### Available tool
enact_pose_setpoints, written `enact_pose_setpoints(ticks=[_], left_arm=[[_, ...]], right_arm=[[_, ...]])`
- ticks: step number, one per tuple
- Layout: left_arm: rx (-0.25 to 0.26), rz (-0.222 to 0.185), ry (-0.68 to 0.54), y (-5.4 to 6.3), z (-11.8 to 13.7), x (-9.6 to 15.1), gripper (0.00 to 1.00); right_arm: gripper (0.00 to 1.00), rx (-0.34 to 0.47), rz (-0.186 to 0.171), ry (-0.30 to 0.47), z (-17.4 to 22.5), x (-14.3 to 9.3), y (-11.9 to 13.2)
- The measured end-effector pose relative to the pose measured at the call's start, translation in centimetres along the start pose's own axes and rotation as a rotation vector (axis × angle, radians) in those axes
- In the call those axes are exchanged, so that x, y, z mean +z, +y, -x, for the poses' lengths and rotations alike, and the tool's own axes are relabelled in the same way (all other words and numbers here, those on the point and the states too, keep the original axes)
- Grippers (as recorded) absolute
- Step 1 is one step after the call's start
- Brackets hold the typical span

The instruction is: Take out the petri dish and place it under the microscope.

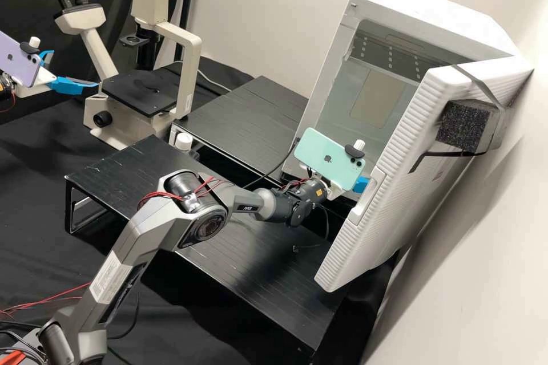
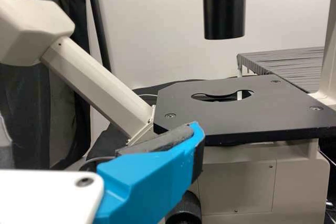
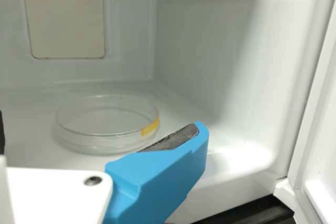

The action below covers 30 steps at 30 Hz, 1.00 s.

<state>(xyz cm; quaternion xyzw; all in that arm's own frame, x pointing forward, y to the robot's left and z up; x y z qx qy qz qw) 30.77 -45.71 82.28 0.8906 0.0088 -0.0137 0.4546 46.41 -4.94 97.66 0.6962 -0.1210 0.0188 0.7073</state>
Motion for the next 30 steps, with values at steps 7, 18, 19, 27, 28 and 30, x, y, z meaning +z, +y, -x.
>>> enact_pose_setpoints(ticks=[7,18,19,27,28,30], left_arm=[[0.000,0.000,0.000,0.0,0.0,0.0,1.00],[0.000,0.000,0.000,0.0,0.0,0.0,1.00],[0.000,0.000,0.000,0.0,0.0,0.0,1.00],[0.000,0.000,0.000,0.0,0.0,0.0,1.00],[0.000,0.000,0.000,0.0,0.0,0.0,1.00],[0.000,0.000,0.000,0.0,0.0,0.0,1.00]], right_arm=[[1.00,-0.006,0.013,-0.010,-1.2,0.3,-0.1],[1.00,-0.058,0.022,0.013,-2.5,0.1,-0.2],[1.00,-0.062,0.017,0.013,-2.6,0.1,-0.3],[1.00,-0.105,0.012,-0.007,-3.0,0.2,-0.5],[1.00,-0.111,0.013,-0.009,-3.0,0.2,-0.5],[1.00,-0.119,0.015,-0.010,-3.2,0.2,-0.6]])
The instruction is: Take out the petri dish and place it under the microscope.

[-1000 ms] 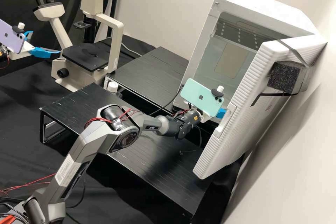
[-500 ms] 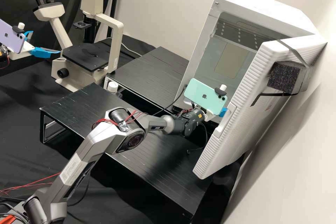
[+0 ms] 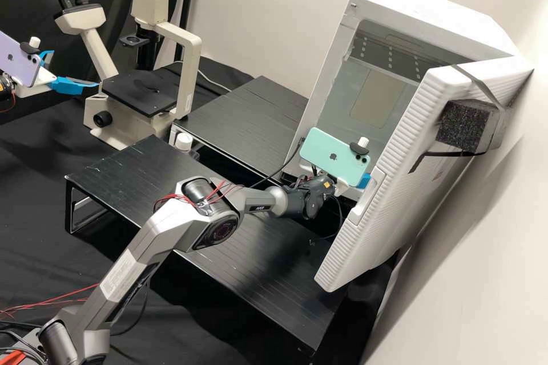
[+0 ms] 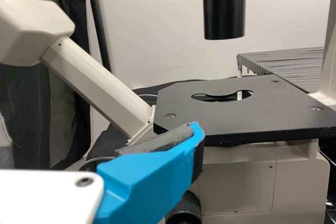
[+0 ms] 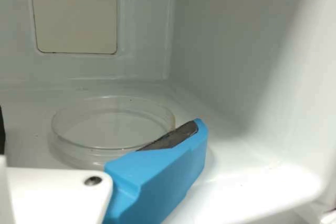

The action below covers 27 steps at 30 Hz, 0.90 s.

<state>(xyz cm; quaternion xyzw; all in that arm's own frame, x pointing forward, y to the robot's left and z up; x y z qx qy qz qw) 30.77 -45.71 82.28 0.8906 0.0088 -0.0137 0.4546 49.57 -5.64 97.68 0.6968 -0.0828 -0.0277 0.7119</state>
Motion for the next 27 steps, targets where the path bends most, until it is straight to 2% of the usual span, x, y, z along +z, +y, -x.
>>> enact_pose_setpoints(ticks=[1,13,17,27], left_arm=[[0.000,0.000,0.000,0.00,0.00,0.00,1.00],[0.000,0.000,0.000,0.00,0.00,0.00,1.00],[0.000,0.000,0.000,0.00,0.00,0.00,1.00],[0.000,0.000,0.000,0.00,0.00,0.00,1.00]], right_arm=[[0.00,-0.001,0.002,0.003,-0.06,-0.05,0.03],[0.00,-0.014,0.026,-0.009,-0.18,-0.19,0.22],[0.00,-0.017,0.015,-0.010,-0.18,-0.18,0.20],[0.00,-0.022,0.044,-0.007,-0.23,-0.39,0.36]])
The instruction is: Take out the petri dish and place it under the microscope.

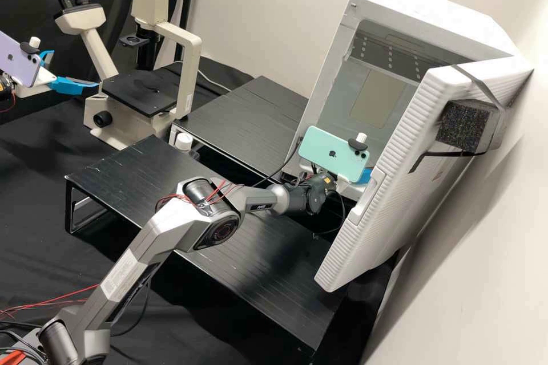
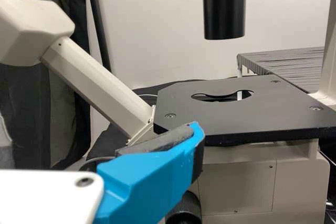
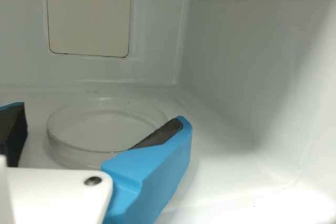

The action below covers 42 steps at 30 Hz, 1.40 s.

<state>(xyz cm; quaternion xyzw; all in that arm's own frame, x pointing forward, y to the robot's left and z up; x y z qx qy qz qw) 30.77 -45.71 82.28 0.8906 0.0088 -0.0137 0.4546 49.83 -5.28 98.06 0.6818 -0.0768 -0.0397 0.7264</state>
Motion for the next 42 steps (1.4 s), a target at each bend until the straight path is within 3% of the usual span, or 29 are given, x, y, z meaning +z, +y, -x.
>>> enact_pose_setpoints(ticks=[25,30,32,36,42], left_arm=[[0.000,0.000,0.000,0.0,0.0,0.0,1.00],[0.000,0.000,0.000,0.0,0.0,0.0,1.00],[0.000,0.000,0.000,0.0,0.0,0.0,1.00],[0.000,0.000,0.000,0.0,0.0,0.0,1.00],[0.000,0.000,0.000,0.0,0.0,0.0,1.00]], right_arm=[[0.00,-0.008,-0.014,-0.007,-0.2,0.4,-0.4],[0.00,-0.004,-0.051,0.007,0.0,0.6,-0.9],[0.00,0.014,-0.059,0.015,0.6,0.6,-0.8],[0.00,0.037,-0.042,0.017,1.7,0.6,-0.4],[0.00,0.093,-0.067,0.009,4.3,0.9,0.7]])
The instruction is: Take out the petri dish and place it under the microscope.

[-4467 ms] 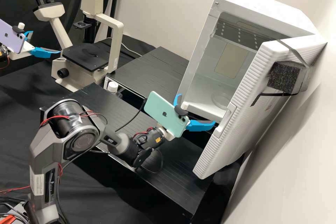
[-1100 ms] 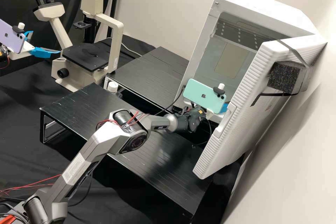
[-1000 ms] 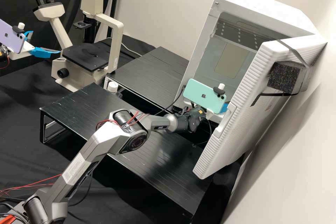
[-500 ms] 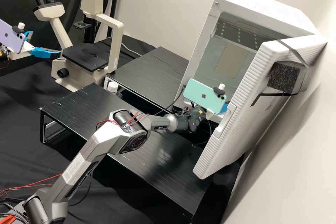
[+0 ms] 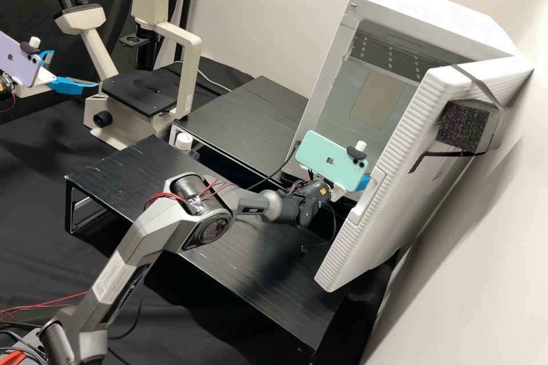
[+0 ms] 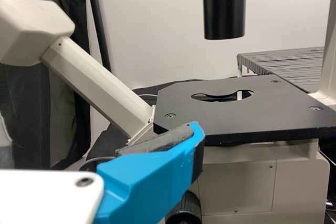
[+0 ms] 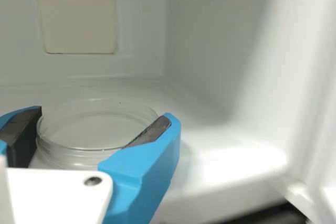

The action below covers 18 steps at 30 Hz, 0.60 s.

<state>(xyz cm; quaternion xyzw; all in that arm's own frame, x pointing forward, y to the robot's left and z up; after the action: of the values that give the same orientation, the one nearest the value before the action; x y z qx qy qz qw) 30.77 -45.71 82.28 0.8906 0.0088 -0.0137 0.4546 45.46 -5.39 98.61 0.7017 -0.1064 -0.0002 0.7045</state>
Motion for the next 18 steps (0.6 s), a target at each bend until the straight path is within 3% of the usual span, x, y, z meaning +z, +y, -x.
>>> enact_pose_setpoints(ticks=[7,18], left_arm=[[0.000,0.000,0.000,0.0,0.0,0.0,1.00],[0.000,0.000,0.000,0.0,0.0,0.0,1.00]], right_arm=[[0.00,0.048,-0.036,-0.027,3.4,0.7,0.7],[0.00,0.114,-0.069,0.057,11.4,0.1,-0.8]])
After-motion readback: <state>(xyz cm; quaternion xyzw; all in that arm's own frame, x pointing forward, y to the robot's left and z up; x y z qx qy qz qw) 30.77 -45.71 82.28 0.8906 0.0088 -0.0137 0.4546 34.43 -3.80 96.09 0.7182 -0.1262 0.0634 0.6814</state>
